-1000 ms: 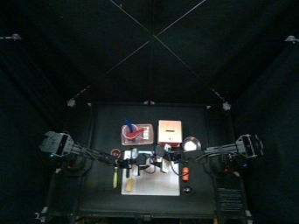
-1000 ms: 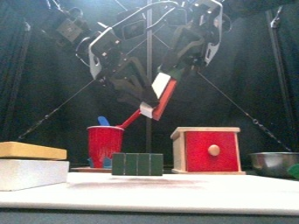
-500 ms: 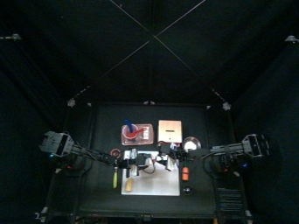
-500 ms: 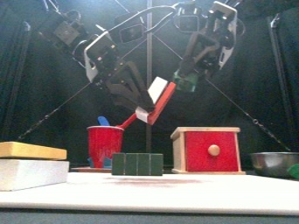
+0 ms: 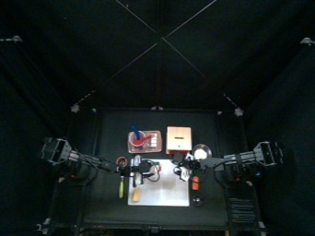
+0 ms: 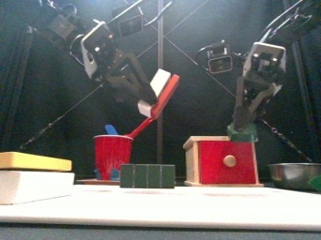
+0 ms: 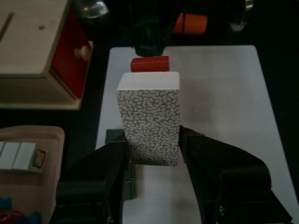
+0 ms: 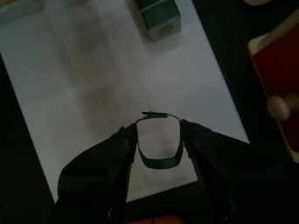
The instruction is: Unwrap salmon sushi
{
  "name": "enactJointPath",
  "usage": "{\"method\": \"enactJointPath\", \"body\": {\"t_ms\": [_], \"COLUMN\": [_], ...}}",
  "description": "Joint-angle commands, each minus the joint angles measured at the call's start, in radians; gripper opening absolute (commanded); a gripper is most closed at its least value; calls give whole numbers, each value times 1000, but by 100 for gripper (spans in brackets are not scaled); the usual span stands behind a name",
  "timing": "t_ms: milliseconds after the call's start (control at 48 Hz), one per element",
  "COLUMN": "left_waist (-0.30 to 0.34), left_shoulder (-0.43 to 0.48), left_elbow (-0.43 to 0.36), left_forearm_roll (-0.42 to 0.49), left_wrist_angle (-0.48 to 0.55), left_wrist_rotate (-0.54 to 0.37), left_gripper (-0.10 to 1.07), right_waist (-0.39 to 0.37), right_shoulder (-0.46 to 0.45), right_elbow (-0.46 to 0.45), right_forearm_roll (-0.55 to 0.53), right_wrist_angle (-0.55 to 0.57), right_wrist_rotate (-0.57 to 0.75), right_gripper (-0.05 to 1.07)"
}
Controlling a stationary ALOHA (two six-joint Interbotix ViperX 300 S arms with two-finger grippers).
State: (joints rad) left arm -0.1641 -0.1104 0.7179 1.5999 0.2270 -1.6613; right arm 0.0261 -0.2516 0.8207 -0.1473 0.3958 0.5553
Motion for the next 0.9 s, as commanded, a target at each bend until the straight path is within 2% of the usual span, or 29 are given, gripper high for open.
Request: {"method": "enactJointPath", "body": {"t_ms": [0, 146, 333, 604, 729, 875], "left_waist": [0, -2, 0, 0, 3, 12], "left_shoulder": [-71, -141, -238, -437, -503, -549], "left_elbow": [11, 57, 118, 252, 299, 339], "left_forearm_roll": [9, 15, 32, 60, 57, 55], "left_wrist_angle": [23, 71, 110, 153, 155, 158], "left_wrist_rotate": [0, 0, 2, 2, 2, 3], "left_gripper": [68, 68, 68, 68, 68, 68], "right_waist": [-8, -6, -31, -61, -63, -66], "right_shoulder": [6, 41, 126, 245, 285, 350], "right_elbow": [-9, -34, -129, -252, -287, -382], "right_forearm_roll": [0, -5, -40, -103, -106, -106], "right_wrist_angle": [-8, -40, -153, -173, -183, -225], "right_wrist_rotate": [-2, -3, -8, -14, -12, -17], "right_gripper": [80, 80, 80, 80, 80, 80]}}
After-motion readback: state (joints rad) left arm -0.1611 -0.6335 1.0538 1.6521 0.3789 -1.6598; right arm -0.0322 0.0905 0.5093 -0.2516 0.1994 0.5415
